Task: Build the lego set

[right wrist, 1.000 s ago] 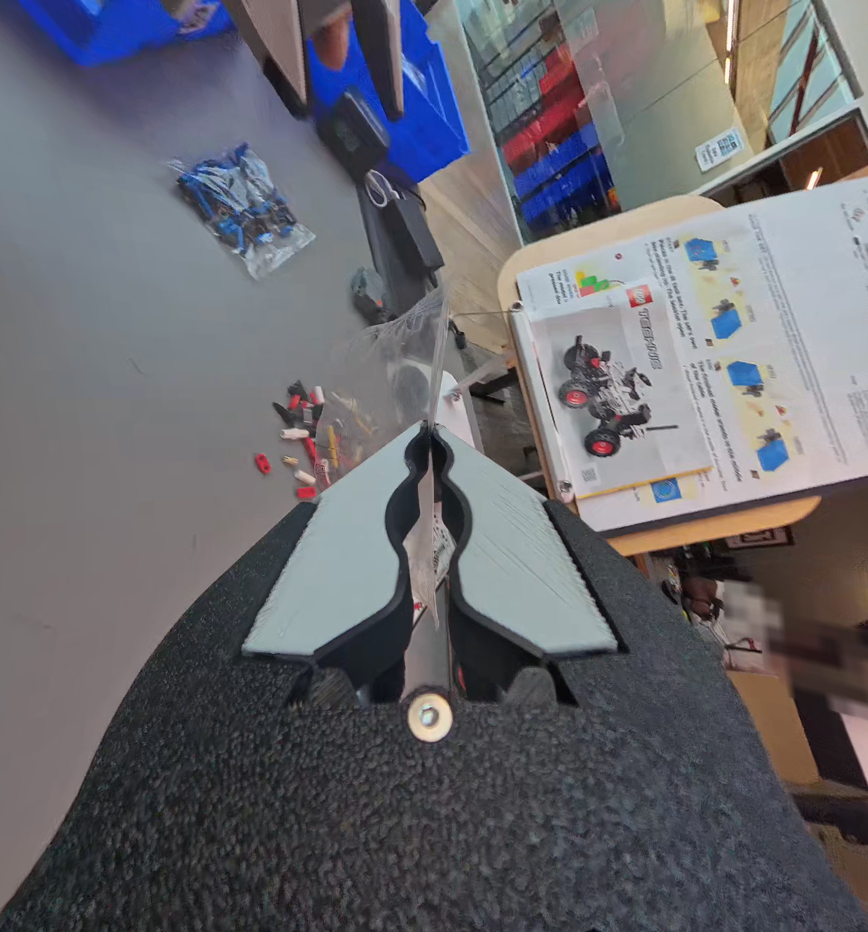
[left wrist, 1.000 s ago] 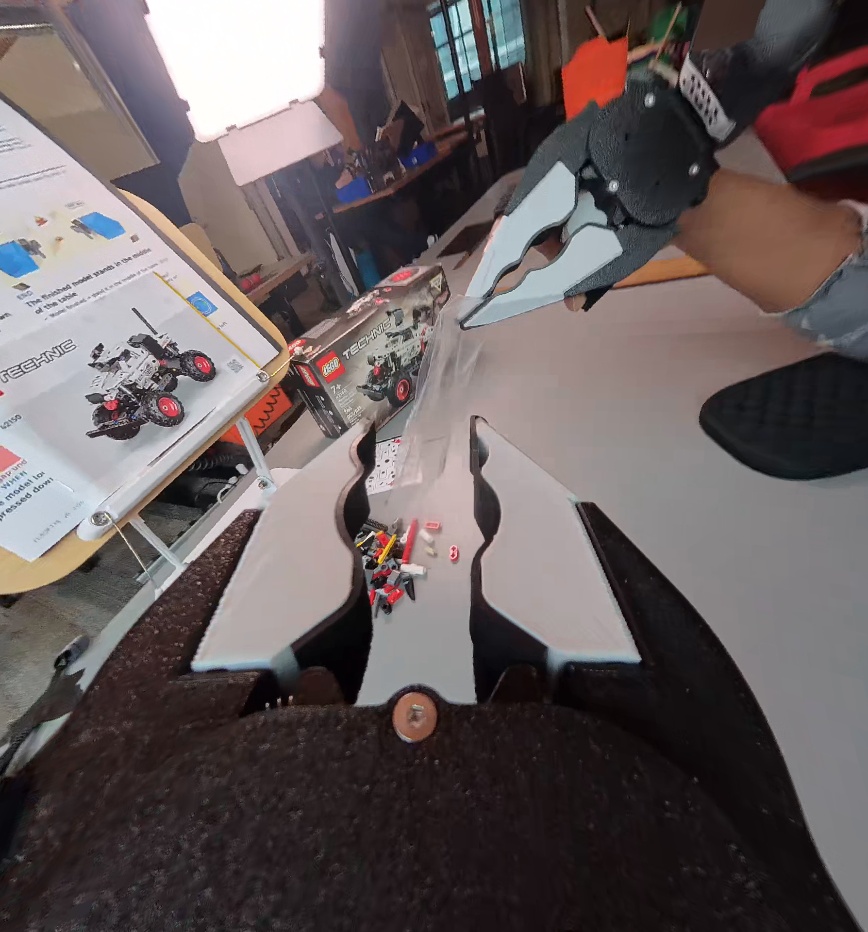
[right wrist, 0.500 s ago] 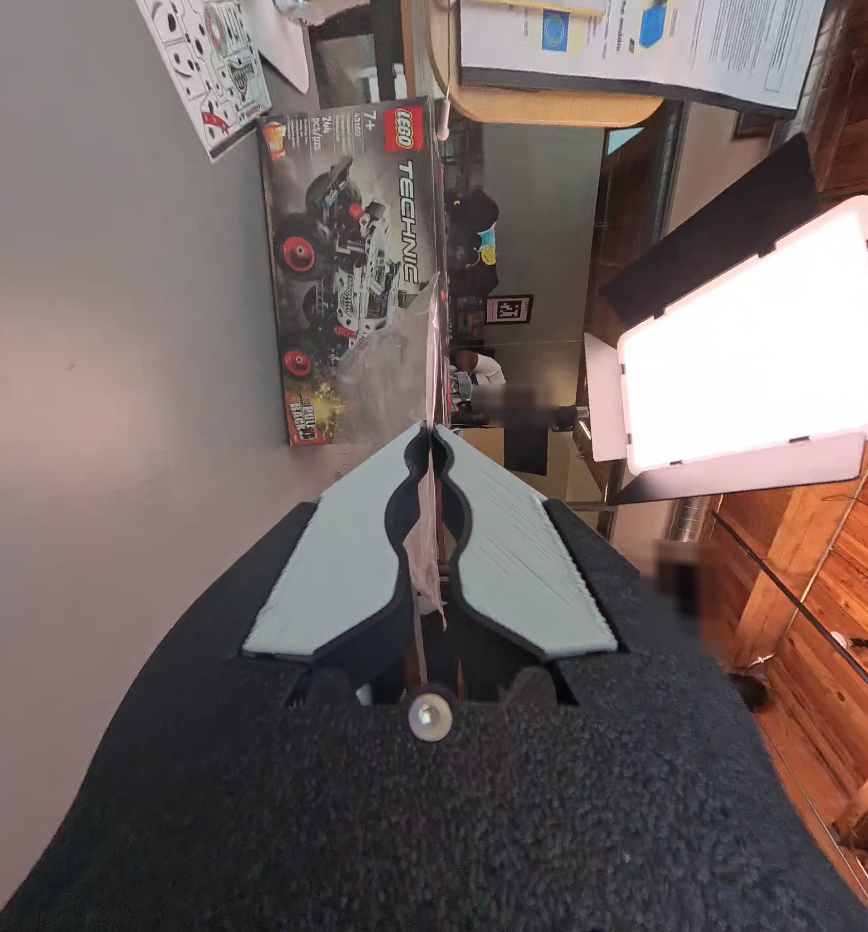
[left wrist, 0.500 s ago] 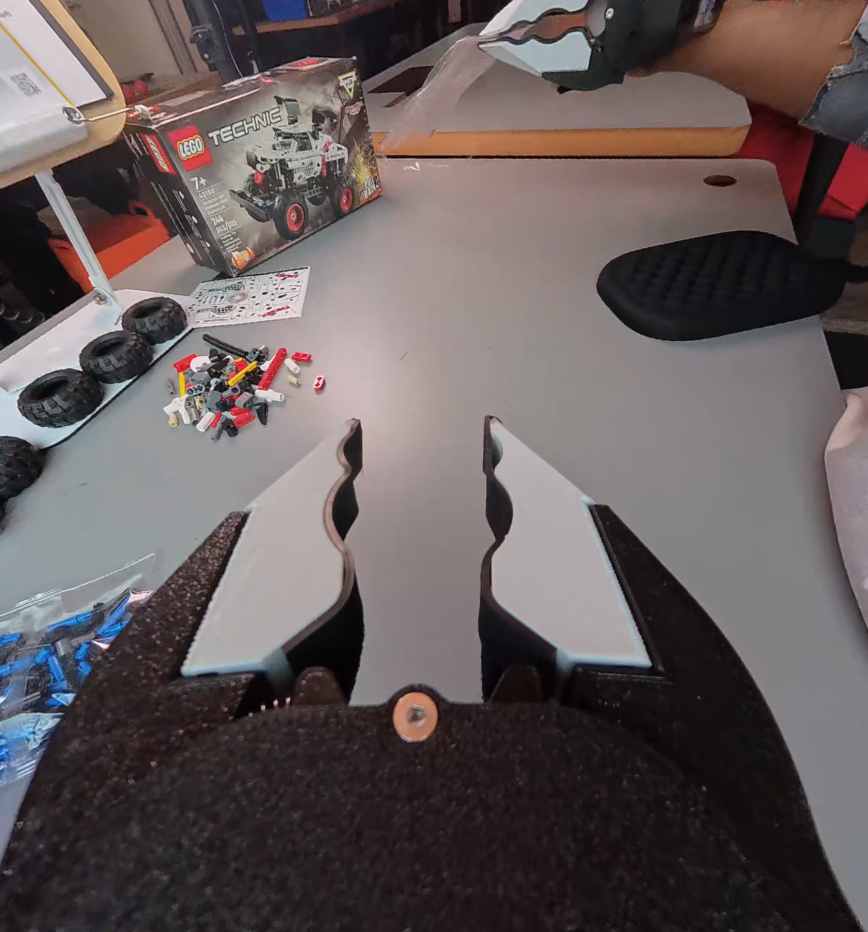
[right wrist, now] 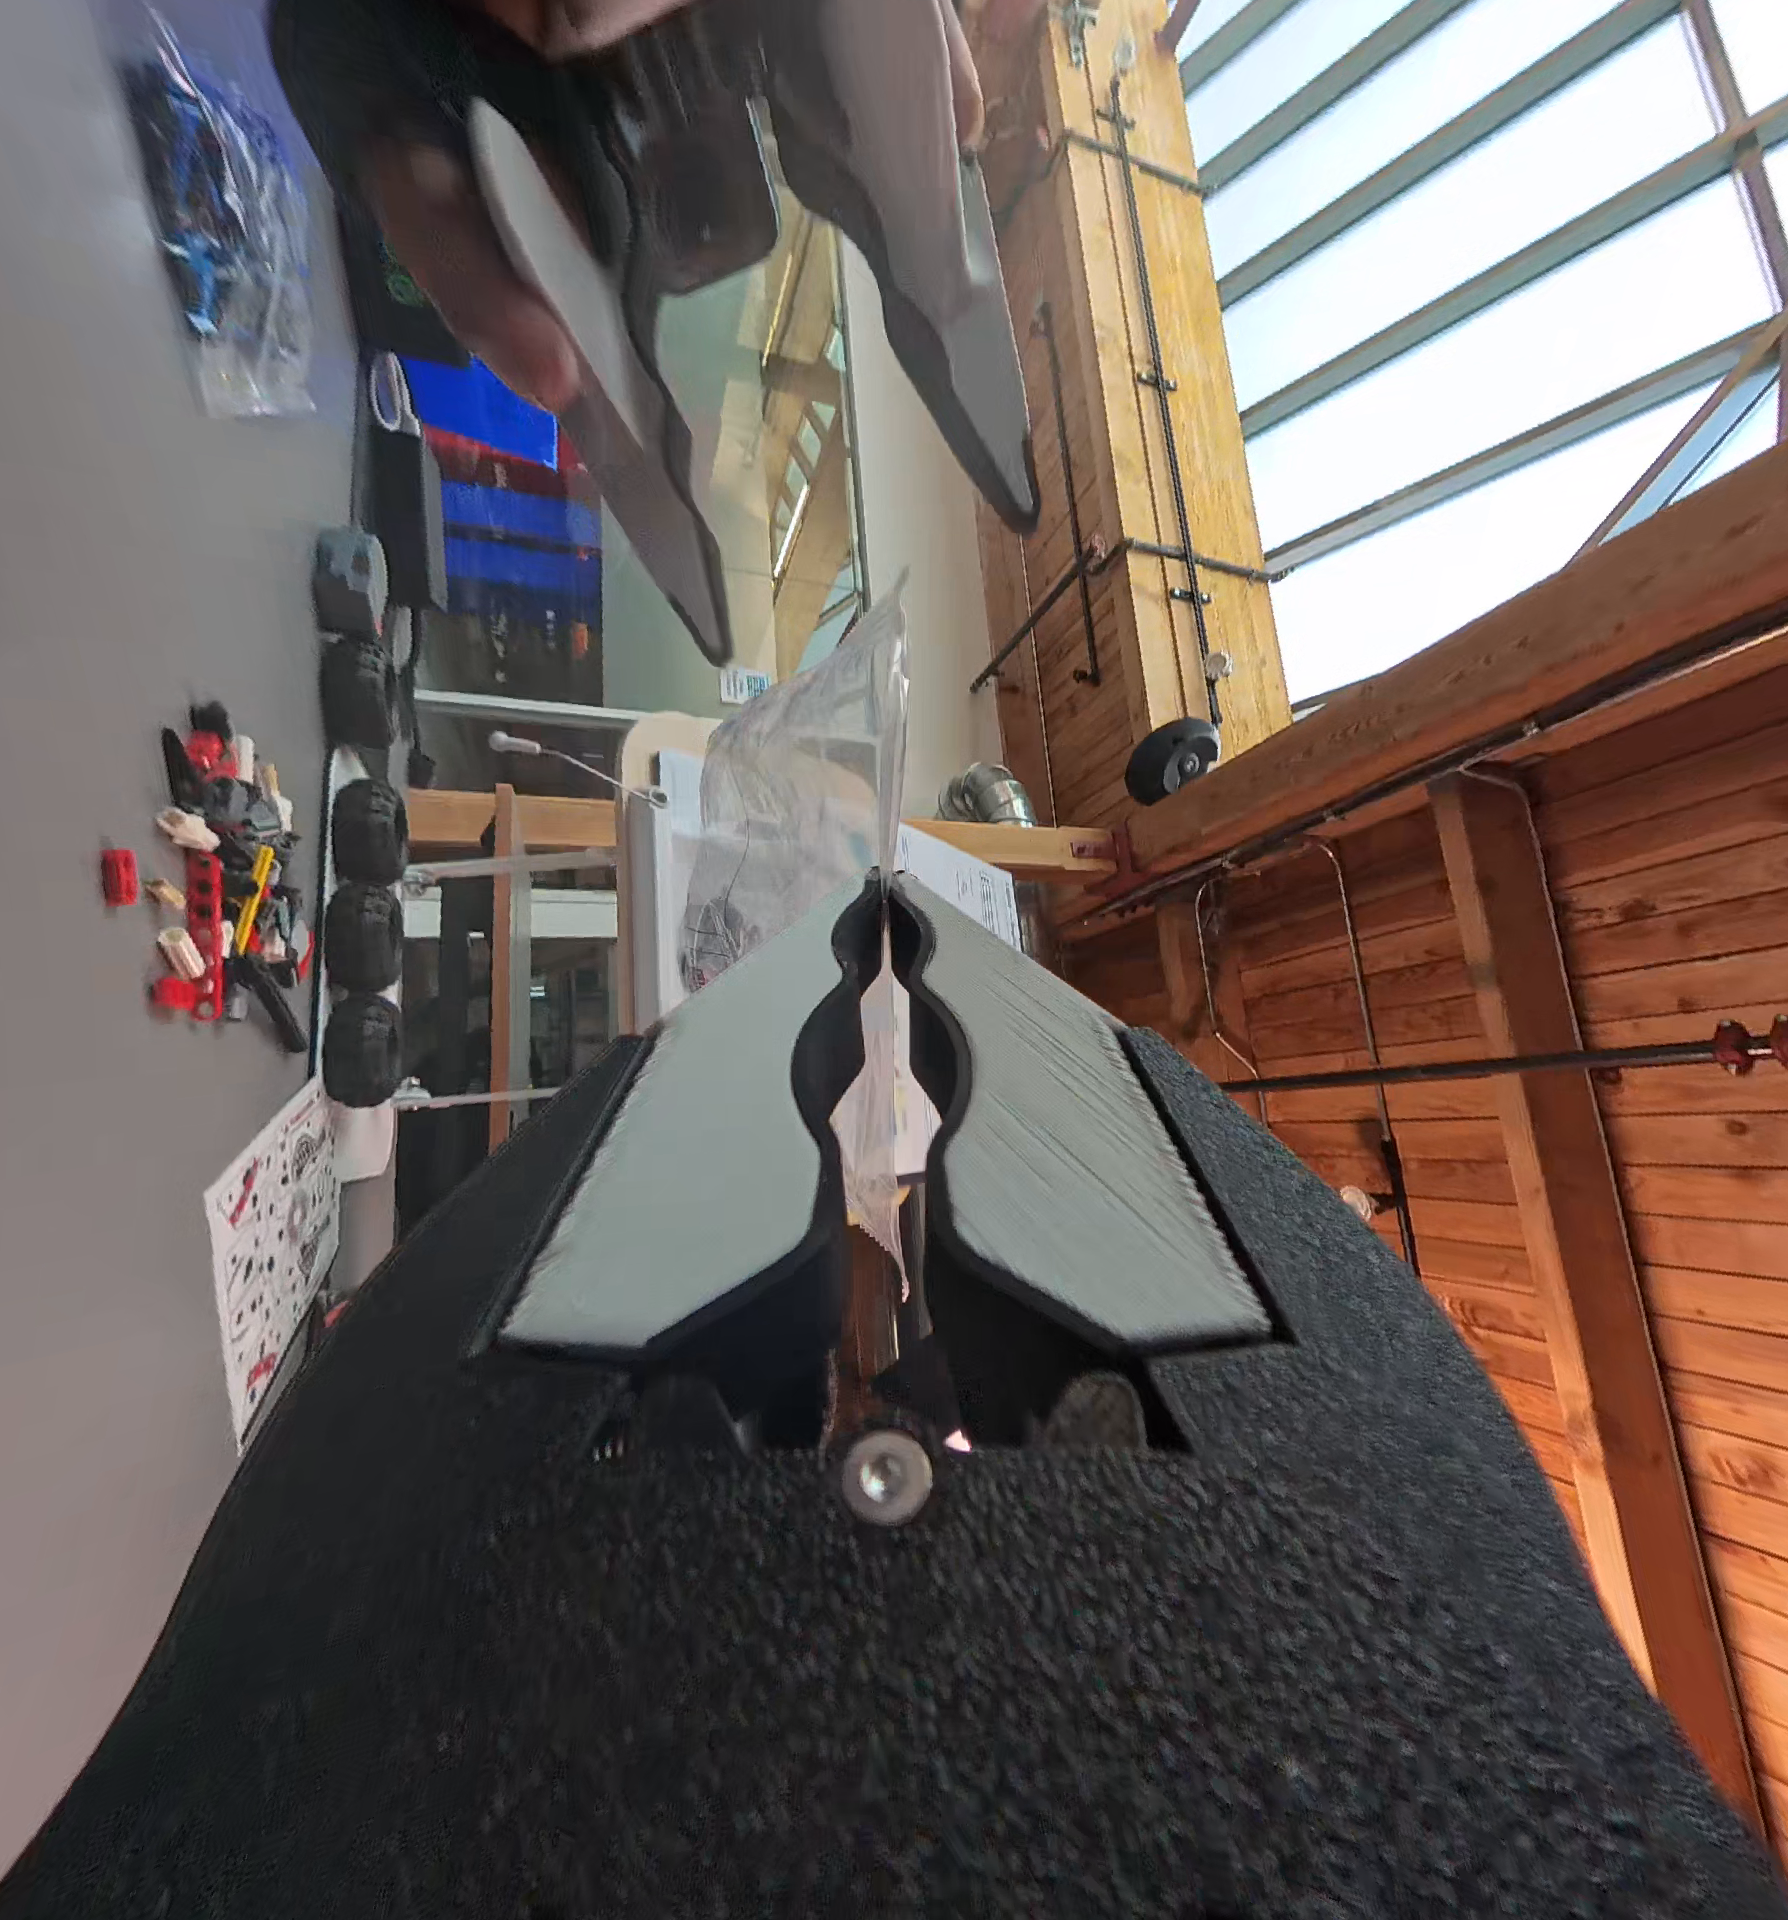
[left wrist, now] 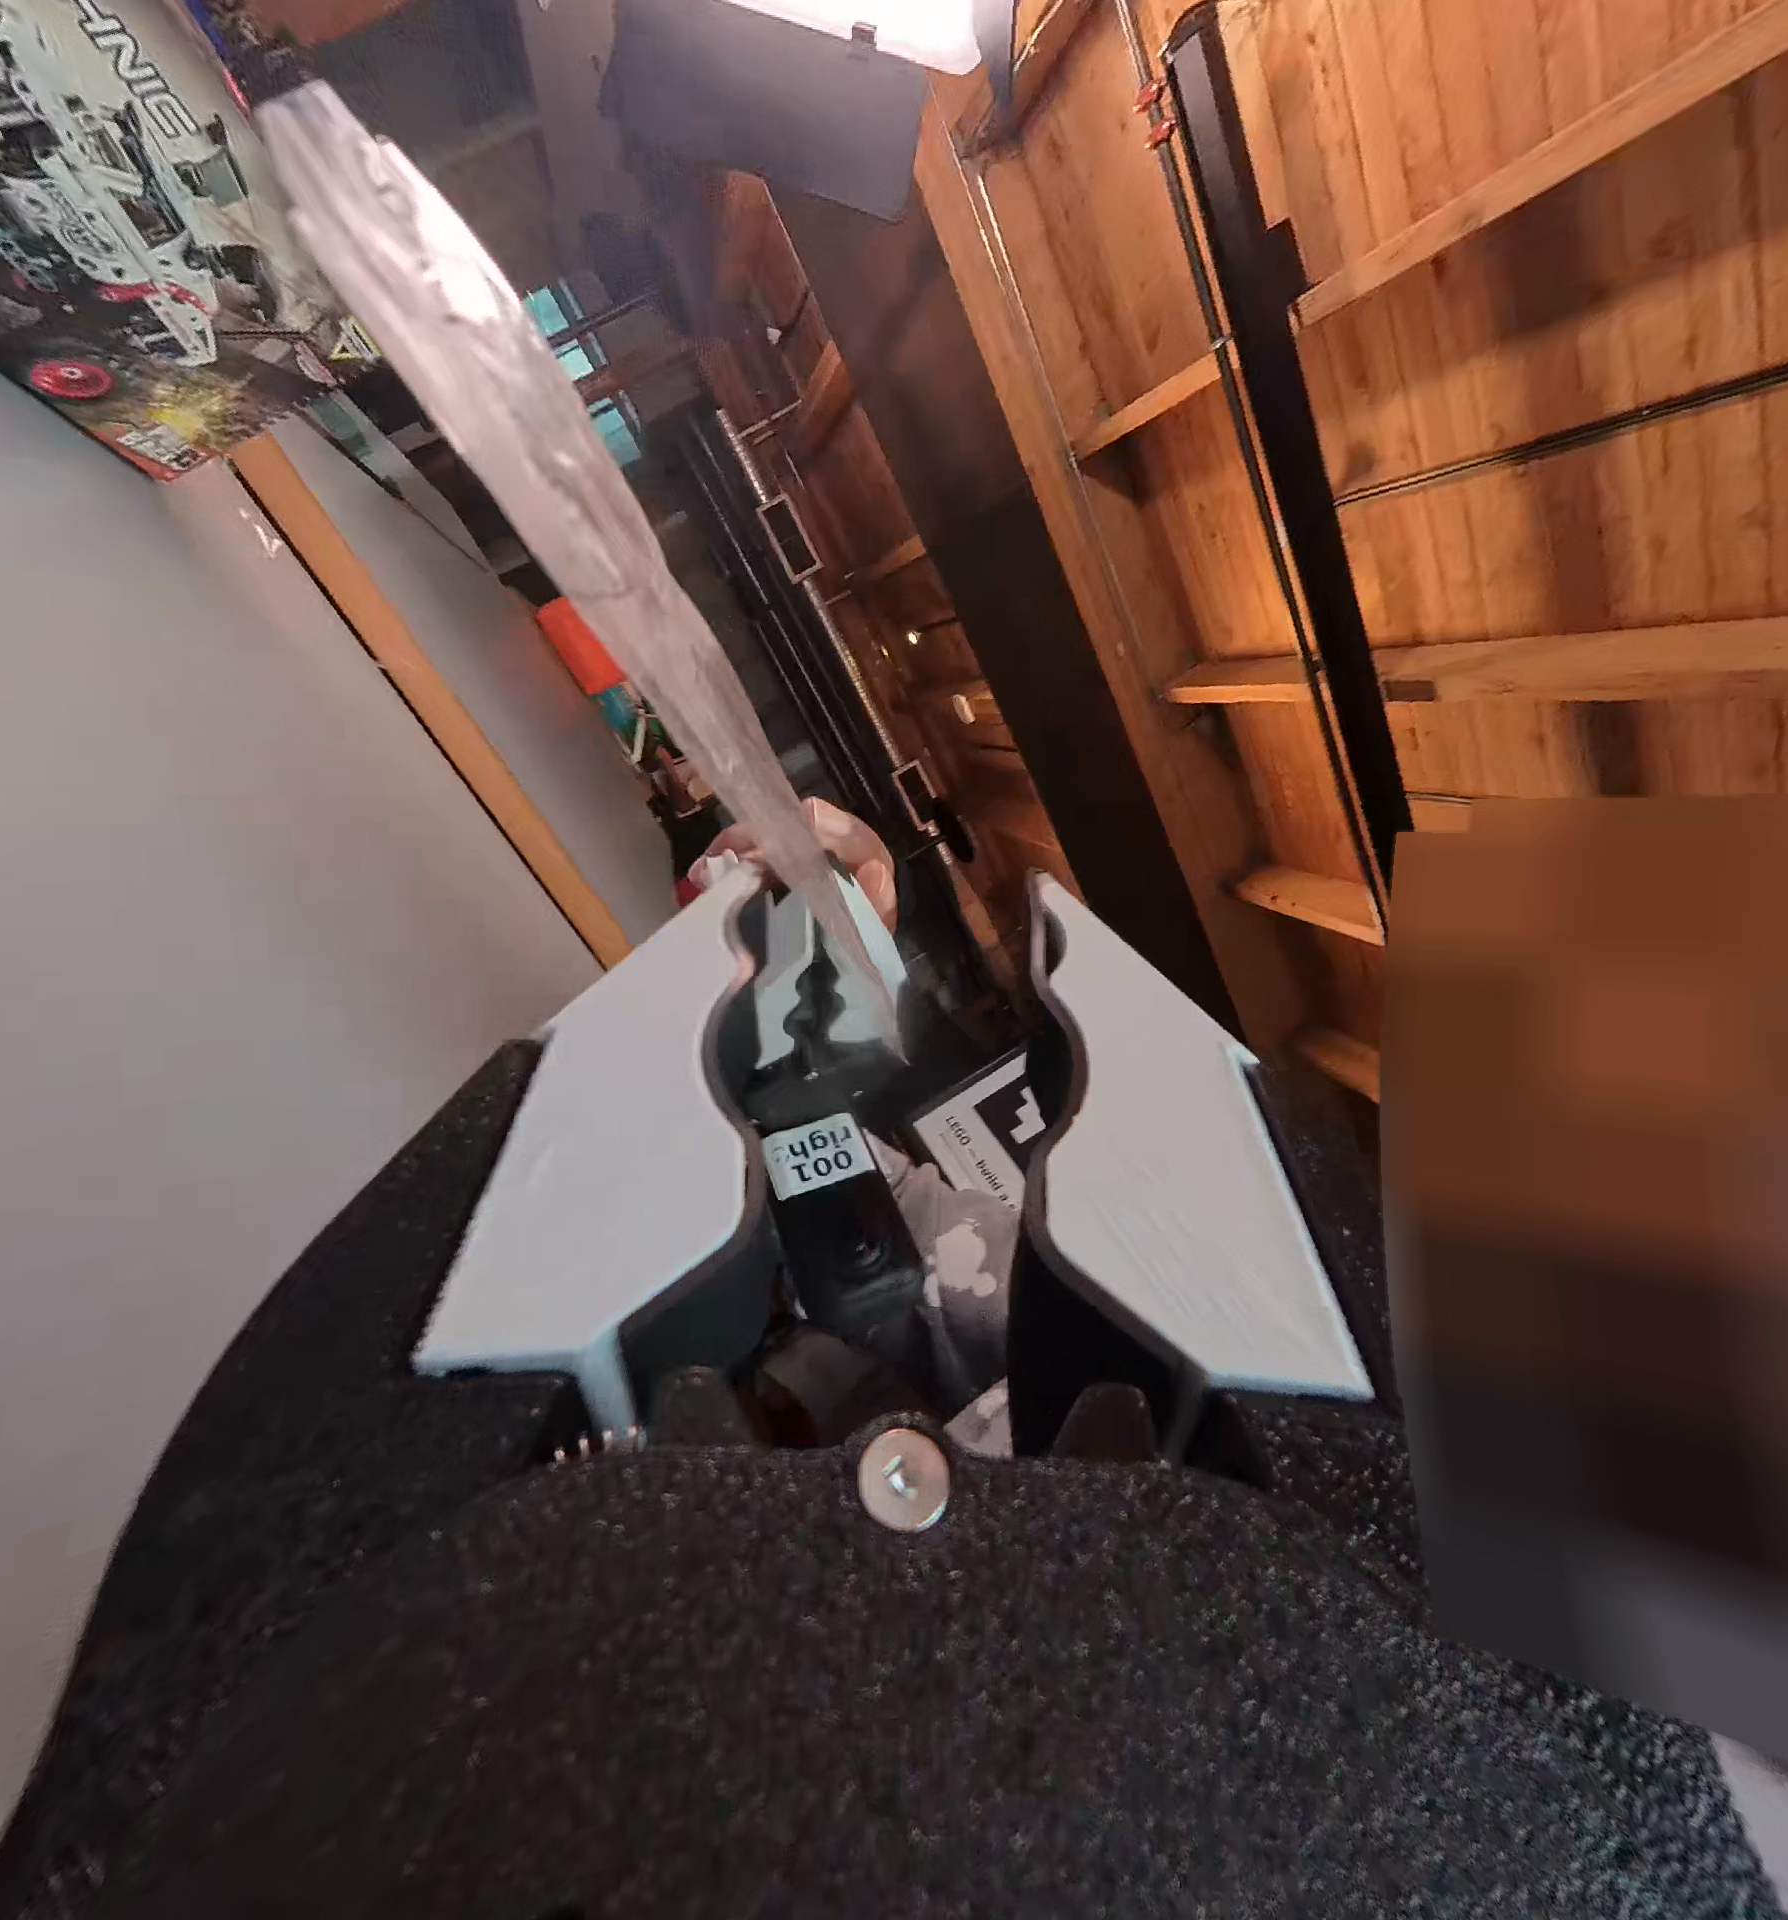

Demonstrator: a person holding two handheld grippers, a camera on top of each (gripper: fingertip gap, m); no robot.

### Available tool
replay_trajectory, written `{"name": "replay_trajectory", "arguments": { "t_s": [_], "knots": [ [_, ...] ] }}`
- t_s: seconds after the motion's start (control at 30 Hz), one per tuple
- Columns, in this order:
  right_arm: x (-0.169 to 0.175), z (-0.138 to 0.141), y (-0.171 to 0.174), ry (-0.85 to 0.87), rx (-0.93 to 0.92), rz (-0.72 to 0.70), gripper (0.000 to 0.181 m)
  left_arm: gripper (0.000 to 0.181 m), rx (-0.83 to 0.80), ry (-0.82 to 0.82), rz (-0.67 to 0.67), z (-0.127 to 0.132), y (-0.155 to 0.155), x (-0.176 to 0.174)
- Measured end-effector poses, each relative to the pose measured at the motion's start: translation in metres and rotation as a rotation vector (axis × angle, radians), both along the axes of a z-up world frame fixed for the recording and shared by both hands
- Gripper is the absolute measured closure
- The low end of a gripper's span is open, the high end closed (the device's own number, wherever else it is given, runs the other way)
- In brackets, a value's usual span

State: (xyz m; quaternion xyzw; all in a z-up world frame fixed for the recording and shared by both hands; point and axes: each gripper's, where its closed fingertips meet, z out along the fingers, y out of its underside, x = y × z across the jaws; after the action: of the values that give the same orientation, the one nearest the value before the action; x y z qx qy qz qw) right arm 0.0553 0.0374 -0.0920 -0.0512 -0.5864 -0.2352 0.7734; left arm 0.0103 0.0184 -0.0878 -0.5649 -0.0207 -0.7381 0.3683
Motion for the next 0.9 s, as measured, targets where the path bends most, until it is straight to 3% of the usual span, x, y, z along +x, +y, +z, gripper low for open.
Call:
{"name": "replay_trajectory", "arguments": {
  "t_s": [0.1, 0.17, 0.23, 0.33, 0.4, 0.57, 0.7, 0.8, 0.9],
  "knots": [
    [-0.024, -0.007, -0.015, -0.037, 0.002, 0.073, 0.181, 0.181, 0.078, 0.175, 0.116, -0.001, 0.01, -0.009],
    [-0.031, -0.009, -0.02, -0.037, -0.033, 0.106, 0.18, 0.181, 0.134, 0.261, 0.142, 0.005, 0.007, -0.019],
    [-0.034, -0.01, -0.012, -0.03, -0.154, 0.09, 0.162, 0.181, 0.224, 0.429, 0.249, 0.016, 0.007, -0.044],
    [-0.027, -0.009, 0.002, 0.006, -0.356, 0.082, 0.142, 0.181, 0.334, 0.735, 0.501, 0.053, 0.011, -0.121],
    [-0.021, -0.012, 0.014, 0.027, -0.452, 0.059, 0.143, 0.181, 0.336, 0.899, 0.611, 0.081, 0.009, -0.185],
    [-0.021, -0.029, 0.037, 0.054, -0.643, 0.017, 0.15, 0.181, 0.015, 1.384, 0.996, 0.107, 0.017, -0.399],
    [-0.029, -0.049, 0.047, 0.007, -0.703, -0.028, 0.154, 0.181, -0.359, 1.829, 1.146, 0.095, 0.009, -0.546],
    [-0.035, -0.06, 0.054, -0.012, -0.745, -0.054, 0.156, 0.181, -0.591, 2.012, 1.129, 0.069, 0.014, -0.611],
    [-0.037, -0.067, 0.061, -0.016, -0.776, -0.081, 0.157, 0.181, -0.75, 2.097, 1.06, 0.032, 0.029, -0.645]
  ]
}}
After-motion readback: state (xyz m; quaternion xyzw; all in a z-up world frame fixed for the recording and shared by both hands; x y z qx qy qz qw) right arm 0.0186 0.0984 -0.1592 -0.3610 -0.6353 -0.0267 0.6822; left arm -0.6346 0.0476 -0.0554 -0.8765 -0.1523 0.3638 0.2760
